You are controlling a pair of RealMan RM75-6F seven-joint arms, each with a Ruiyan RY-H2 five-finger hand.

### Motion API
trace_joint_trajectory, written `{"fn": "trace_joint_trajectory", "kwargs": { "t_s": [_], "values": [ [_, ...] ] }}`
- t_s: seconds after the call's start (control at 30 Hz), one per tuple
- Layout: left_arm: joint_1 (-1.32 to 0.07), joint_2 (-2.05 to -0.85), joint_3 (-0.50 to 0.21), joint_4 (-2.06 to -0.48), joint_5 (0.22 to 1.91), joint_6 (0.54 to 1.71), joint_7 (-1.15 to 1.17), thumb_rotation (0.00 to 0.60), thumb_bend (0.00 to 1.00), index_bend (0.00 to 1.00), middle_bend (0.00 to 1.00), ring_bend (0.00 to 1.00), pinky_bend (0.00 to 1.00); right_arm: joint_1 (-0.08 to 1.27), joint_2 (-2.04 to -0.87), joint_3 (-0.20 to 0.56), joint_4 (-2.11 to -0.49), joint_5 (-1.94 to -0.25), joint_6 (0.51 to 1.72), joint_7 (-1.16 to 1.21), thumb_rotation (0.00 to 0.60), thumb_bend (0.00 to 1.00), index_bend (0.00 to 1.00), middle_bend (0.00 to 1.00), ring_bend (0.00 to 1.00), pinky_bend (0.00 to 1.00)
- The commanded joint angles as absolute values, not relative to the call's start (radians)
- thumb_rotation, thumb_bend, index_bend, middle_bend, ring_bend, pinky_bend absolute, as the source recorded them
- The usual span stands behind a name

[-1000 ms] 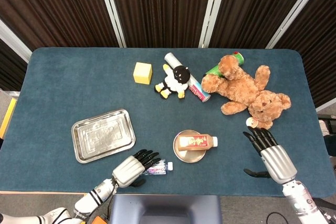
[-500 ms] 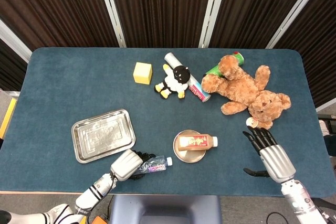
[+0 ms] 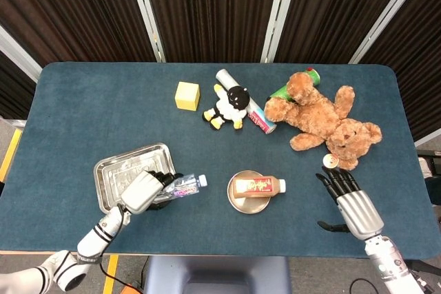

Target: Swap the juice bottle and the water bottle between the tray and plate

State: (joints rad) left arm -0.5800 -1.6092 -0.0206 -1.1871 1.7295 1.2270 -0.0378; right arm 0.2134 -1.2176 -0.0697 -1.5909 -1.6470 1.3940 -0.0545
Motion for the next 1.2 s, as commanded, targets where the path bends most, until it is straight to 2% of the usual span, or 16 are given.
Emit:
{"fn": "trace_joint_trajectory", "kwargs": {
  "t_s": [0.03, 0.2, 0.47, 0.63, 0.73, 0.8, 0.9, 1.2],
  "values": [
    [-0.605, -1.601, -0.035, -0.976, 1.683, 1.204, -0.259, 0.6, 0.45, 0.72, 0.9, 0.81, 0.88, 0.209, -1.225, -0.067, -1.592, -1.647, 1.394, -0.072, 0.6, 0.19, 0.0, 0.0, 0.0, 0.05],
    [-0.611, -1.677, -0.025, -0.767, 1.658, 1.183, -0.397, 0.6, 0.43, 0.67, 0.85, 0.77, 0.85, 0.207, -1.238, -0.068, -1.594, -1.645, 1.379, -0.101, 0.6, 0.19, 0.0, 0.0, 0.0, 0.05],
    [-0.605, -1.727, 0.022, -0.613, 1.669, 1.19, -0.521, 0.6, 0.41, 0.48, 0.68, 0.6, 0.65, 0.206, -1.247, -0.063, -1.593, -1.639, 1.365, -0.119, 0.6, 0.19, 0.0, 0.0, 0.0, 0.05],
    [-0.594, -1.722, 0.042, -0.619, 1.673, 1.201, -0.543, 0.6, 0.38, 0.26, 0.45, 0.34, 0.44, 0.206, -1.25, -0.061, -1.593, -1.638, 1.359, -0.125, 0.6, 0.19, 0.0, 0.0, 0.0, 0.05],
    [-0.593, -1.707, 0.047, -0.652, 1.661, 1.174, -0.539, 0.6, 0.36, 0.09, 0.25, 0.12, 0.26, 0.205, -1.251, -0.062, -1.594, -1.641, 1.359, -0.127, 0.6, 0.19, 0.0, 0.0, 0.0, 0.05],
    [-0.596, -1.693, 0.044, -0.682, 1.646, 1.148, -0.522, 0.6, 0.35, 0.02, 0.12, 0.03, 0.18, 0.204, -1.251, -0.064, -1.595, -1.645, 1.359, -0.128, 0.6, 0.19, 0.0, 0.0, 0.0, 0.05],
    [-0.596, -1.673, 0.039, -0.724, 1.627, 1.127, -0.491, 0.6, 0.34, 0.0, 0.03, 0.0, 0.12, 0.201, -1.249, -0.065, -1.598, -1.65, 1.362, -0.128, 0.6, 0.19, 0.0, 0.0, 0.0, 0.05],
    [-0.565, -1.594, 0.046, -0.869, 1.613, 1.15, -0.414, 0.6, 0.33, 0.0, 0.01, 0.0, 0.1, 0.195, -1.242, -0.062, -1.603, -1.655, 1.374, -0.12, 0.6, 0.19, 0.0, 0.0, 0.0, 0.05]
  ]
}}
